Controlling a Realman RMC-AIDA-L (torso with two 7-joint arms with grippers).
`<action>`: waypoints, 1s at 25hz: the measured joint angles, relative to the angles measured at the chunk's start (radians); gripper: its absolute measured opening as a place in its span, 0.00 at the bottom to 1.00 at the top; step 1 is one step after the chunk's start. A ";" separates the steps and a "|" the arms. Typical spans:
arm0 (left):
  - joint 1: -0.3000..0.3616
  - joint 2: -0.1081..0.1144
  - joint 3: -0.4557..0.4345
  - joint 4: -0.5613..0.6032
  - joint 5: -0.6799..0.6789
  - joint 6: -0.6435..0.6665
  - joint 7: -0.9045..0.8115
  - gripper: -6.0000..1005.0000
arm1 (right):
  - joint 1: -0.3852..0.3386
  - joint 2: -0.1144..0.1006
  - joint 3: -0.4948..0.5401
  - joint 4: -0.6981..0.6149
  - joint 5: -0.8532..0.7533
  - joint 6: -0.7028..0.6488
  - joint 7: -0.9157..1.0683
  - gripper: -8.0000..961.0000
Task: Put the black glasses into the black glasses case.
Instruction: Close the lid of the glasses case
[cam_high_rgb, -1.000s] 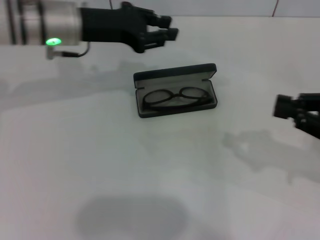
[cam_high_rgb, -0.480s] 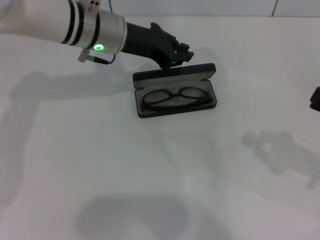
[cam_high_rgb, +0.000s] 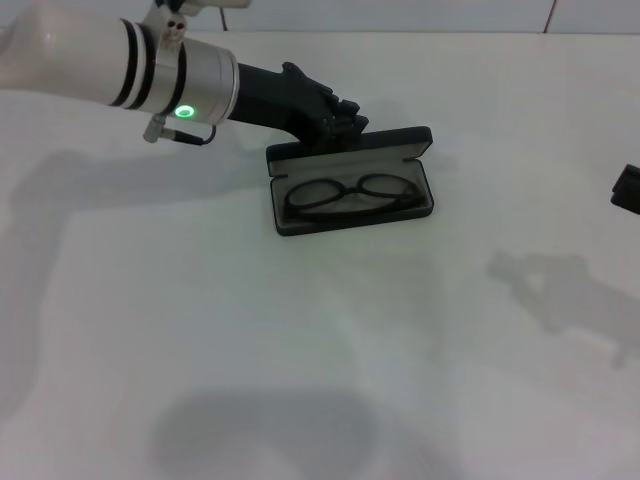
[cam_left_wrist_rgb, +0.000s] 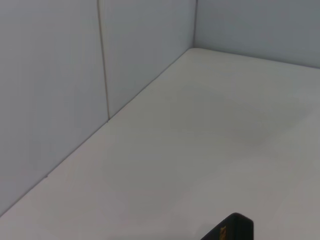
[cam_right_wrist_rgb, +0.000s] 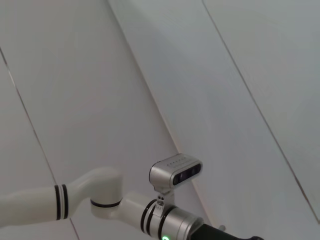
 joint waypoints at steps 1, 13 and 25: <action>0.000 0.000 0.000 -0.002 0.000 -0.004 -0.001 0.18 | 0.000 0.000 0.000 0.001 0.001 0.005 0.000 0.21; 0.002 -0.005 0.006 -0.025 0.018 -0.015 -0.026 0.18 | 0.001 0.002 0.002 0.008 0.005 0.049 0.000 0.23; 0.011 -0.007 0.008 -0.036 0.019 0.032 -0.027 0.18 | 0.003 0.003 0.003 0.027 0.006 0.055 -0.003 0.24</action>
